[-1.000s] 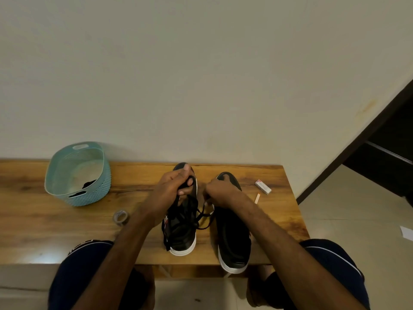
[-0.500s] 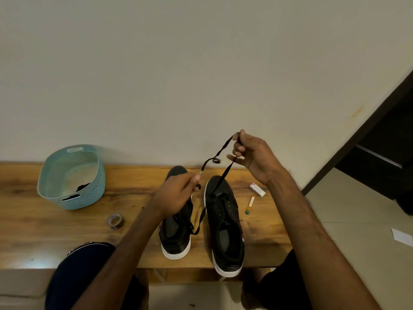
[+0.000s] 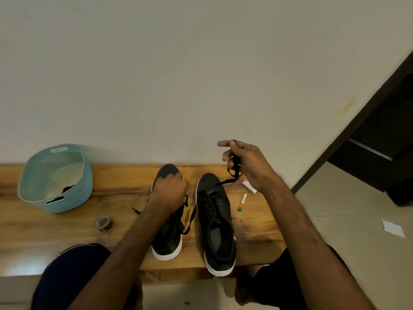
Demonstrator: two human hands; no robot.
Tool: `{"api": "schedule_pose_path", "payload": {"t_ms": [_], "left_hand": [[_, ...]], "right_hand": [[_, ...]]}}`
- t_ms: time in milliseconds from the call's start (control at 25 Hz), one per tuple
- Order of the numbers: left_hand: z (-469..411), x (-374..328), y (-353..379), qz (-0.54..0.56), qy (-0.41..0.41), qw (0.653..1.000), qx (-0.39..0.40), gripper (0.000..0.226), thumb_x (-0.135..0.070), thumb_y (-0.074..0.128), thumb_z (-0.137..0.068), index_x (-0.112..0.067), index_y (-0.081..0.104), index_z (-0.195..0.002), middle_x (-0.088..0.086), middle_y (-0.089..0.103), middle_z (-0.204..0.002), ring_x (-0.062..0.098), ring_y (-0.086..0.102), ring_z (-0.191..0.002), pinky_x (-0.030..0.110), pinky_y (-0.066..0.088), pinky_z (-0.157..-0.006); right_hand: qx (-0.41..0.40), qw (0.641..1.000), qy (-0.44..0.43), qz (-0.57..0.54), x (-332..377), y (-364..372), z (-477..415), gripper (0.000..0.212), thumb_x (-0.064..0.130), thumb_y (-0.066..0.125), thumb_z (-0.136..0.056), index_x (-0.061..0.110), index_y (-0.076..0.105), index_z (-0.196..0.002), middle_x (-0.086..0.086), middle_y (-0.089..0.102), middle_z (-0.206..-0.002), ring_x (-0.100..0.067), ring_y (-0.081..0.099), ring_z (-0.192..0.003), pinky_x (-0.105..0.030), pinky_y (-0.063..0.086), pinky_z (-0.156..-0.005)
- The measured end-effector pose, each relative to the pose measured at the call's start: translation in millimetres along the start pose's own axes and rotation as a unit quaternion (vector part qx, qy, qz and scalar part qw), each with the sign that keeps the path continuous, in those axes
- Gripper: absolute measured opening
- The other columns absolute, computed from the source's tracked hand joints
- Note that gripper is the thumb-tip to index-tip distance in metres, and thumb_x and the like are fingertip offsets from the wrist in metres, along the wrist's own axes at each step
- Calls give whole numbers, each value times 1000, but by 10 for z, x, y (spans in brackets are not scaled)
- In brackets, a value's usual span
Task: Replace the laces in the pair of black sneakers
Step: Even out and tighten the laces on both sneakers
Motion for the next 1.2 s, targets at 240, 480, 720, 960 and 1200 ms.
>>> {"api": "schedule_pose_path", "payload": {"t_ms": [240, 480, 720, 960, 1200], "left_hand": [[-16, 253, 57, 18, -78, 996, 25, 30, -34, 51, -100, -18, 57, -124, 4, 56, -120, 21, 55, -108, 34, 45, -80], [42, 177, -163, 665, -115, 737, -38, 55, -52, 31, -103, -17, 72, -104, -2, 72, -89, 16, 66, -81, 30, 50, -66], [42, 64, -123, 758, -58, 648, 52, 26, -15, 69, -89, -7, 64, -113, 12, 74, -101, 23, 70, -83, 30, 57, -67], [75, 185, -402, 796, 11, 600, -72, 28, 13, 63, -85, -4, 60, -106, 13, 67, -109, 22, 71, -89, 30, 59, -81], [158, 295, -319, 663, 14, 748, 4, 23, 17, 54, -89, -3, 57, -101, 18, 61, -102, 21, 70, -79, 28, 59, -72]], "right_hand": [[18, 999, -7, 39, -73, 168, 27, 30, 22, 44, -106, 9, 71, -115, -5, 67, -76, -13, 52, -61, -25, 49, -65], [138, 972, 4, 191, -244, 601, 199, 30, 19, 44, -106, 5, 69, -111, -5, 69, -85, -8, 58, -67, -16, 50, -67], [200, 939, 25, 280, -569, 913, 256, 26, 14, 48, -104, 1, 69, -111, -17, 74, -95, -29, 69, -83, -31, 56, -81], [125, 982, 111, 85, -680, 793, 189, 38, 38, 59, -98, 5, 65, -117, -3, 73, -96, -14, 66, -95, -32, 52, -90], [51, 924, 110, -363, -450, 588, -44, 9, 22, 60, -92, 17, 56, -98, -9, 68, -125, -19, 63, -111, -48, 44, -107]]}}
Point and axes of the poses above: each hand's wrist, its own z-axis away from the middle knuckle, its own y-axis out of the palm, x = y × z, the point moved 7 cm from there along -z, towards the middle knuckle
